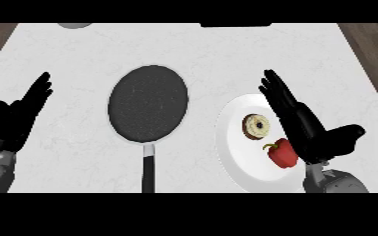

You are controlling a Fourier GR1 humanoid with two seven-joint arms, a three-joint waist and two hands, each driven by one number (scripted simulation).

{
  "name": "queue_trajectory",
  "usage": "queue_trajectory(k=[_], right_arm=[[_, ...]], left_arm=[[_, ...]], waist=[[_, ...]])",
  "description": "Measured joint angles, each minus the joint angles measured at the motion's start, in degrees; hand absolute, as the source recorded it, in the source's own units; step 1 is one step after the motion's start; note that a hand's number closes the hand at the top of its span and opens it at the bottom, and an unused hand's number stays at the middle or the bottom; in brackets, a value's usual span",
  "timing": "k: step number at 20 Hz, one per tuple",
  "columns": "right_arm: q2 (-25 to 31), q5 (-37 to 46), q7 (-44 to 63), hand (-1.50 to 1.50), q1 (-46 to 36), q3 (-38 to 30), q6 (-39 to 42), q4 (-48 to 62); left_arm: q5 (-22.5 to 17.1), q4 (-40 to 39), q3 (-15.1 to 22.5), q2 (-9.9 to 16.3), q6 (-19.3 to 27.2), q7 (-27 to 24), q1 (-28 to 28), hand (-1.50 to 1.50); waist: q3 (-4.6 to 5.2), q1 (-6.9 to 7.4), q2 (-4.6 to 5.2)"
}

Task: Pick the cupcake from the plate and place it in the pan

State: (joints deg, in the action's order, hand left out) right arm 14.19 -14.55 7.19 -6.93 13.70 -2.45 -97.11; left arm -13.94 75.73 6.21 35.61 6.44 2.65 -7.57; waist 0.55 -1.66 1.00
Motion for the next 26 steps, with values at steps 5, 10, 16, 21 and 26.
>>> queue_trajectory(k=[5, 10, 16, 21, 26], right_arm=[[0.63, -8.75, -1.62, 1.5, -7.89, 0.42, 12.61, 0.17], [8.79, -8.92, -9.95, 1.5, -14.43, -2.82, 27.27, 3.96], [19.95, -1.53, -27.69, -1.5, -16.16, -9.69, 41.52, 13.37], [26.34, 7.65, -36.4, -1.5, -21.09, -10.81, 41.33, 19.04], [28.05, 16.45, -41.81, -1.5, -26.52, -5.61, 37.25, 21.56]], left_arm=[[-1.81, 1.34, 0.04, -4.94, 1.22, -0.34, -3.26, 0.0], [-5.25, 4.13, -0.02, -10.48, 2.76, 0.46, -5.09, 0.0], [-6.07, 6.81, 0.58, -13.48, 5.05, 2.49, -5.69, 0.0], [-6.14, 8.03, 1.06, -14.35, 5.45, 3.64, -6.27, 0.0], [-5.41, 9.0, 1.3, -14.57, 6.19, 4.82, -6.73, 0.0]], waist=[[-0.5, 2.93, -0.27], [-0.75, 4.17, -0.14], [-0.92, 4.0, -0.05], [-0.91, 4.99, 0.16], [-0.78, 5.12, -0.04]])
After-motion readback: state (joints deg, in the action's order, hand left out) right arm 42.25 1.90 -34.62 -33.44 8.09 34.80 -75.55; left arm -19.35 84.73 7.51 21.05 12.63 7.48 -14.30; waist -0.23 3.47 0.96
